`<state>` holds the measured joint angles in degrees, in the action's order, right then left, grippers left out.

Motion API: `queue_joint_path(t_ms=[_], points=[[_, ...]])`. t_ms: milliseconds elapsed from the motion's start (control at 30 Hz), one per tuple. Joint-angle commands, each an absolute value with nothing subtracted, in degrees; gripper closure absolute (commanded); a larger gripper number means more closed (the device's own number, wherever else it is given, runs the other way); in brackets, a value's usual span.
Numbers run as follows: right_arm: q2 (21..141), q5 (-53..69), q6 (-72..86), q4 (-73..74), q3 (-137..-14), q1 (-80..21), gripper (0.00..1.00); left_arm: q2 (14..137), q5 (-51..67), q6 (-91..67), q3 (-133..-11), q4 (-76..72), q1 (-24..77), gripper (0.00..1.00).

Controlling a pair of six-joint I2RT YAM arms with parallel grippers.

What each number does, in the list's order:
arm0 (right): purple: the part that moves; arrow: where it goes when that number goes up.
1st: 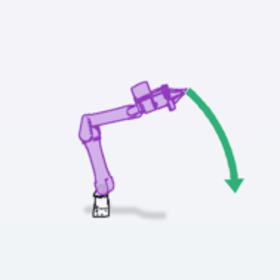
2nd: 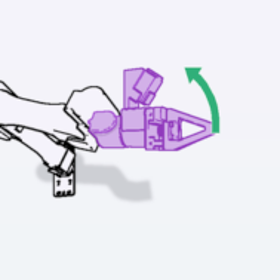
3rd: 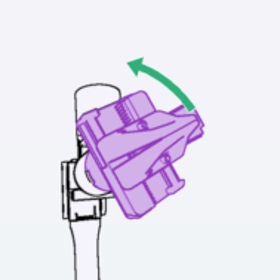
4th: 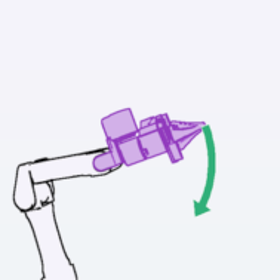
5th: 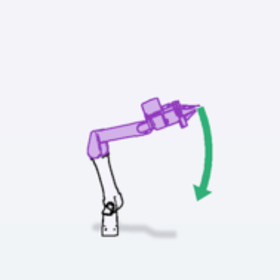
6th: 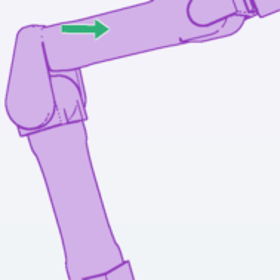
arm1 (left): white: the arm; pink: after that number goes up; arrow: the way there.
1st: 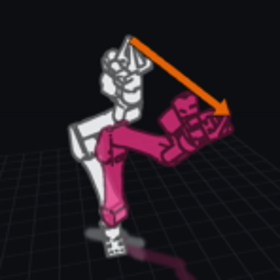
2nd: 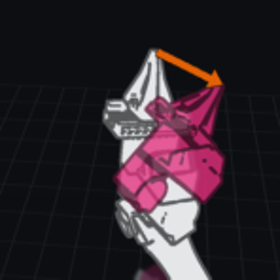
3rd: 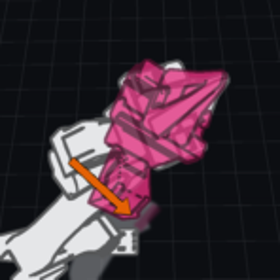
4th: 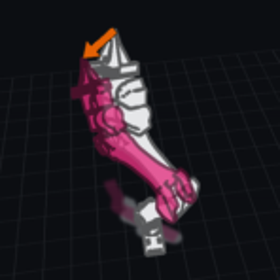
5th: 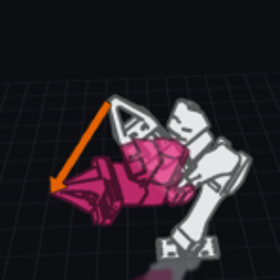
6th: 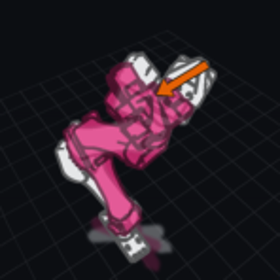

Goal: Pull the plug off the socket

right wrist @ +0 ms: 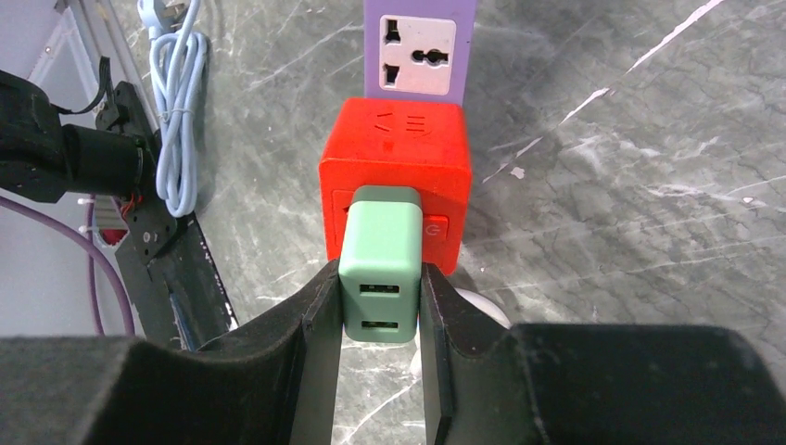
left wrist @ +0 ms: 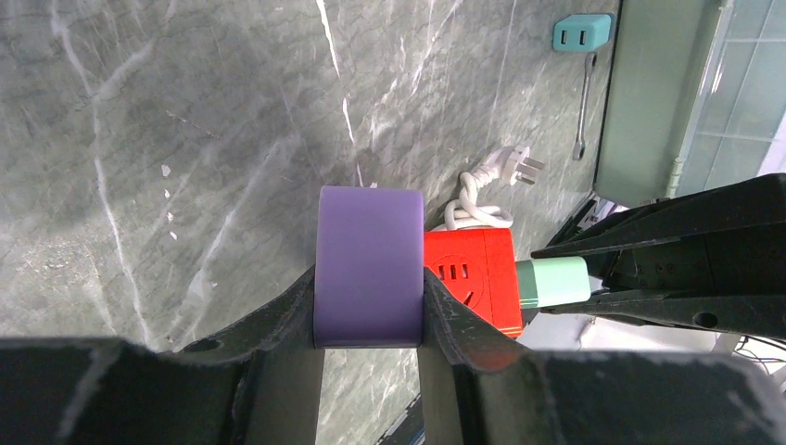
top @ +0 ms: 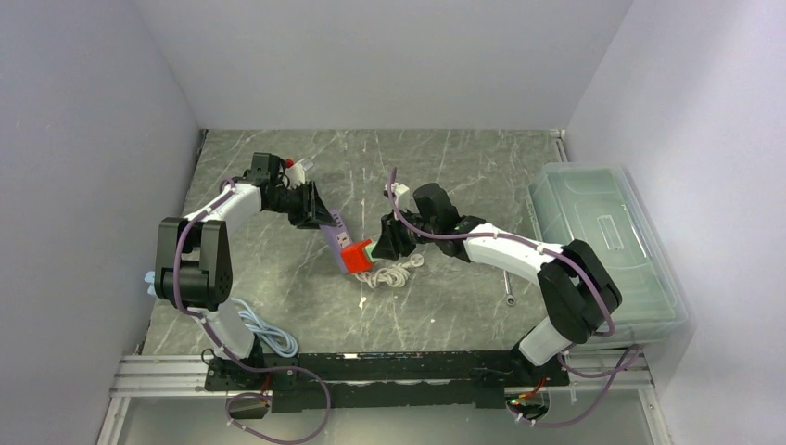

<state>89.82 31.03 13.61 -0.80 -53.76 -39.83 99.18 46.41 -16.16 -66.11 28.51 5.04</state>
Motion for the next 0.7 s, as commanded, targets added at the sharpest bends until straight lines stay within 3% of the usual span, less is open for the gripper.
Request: queue_joint_path(t_ms=[0,667], points=[[90.09,33.90,15.32,-4.20,-56.33,-41.57,1.00,95.62,50.90,-18.36,-66.98,25.94,5.80,1.00],[92.32,7.70,18.54,9.44,-63.62,-47.32,1.00,96.53,46.79,-19.53,-67.19,27.42,5.80,1.00]])
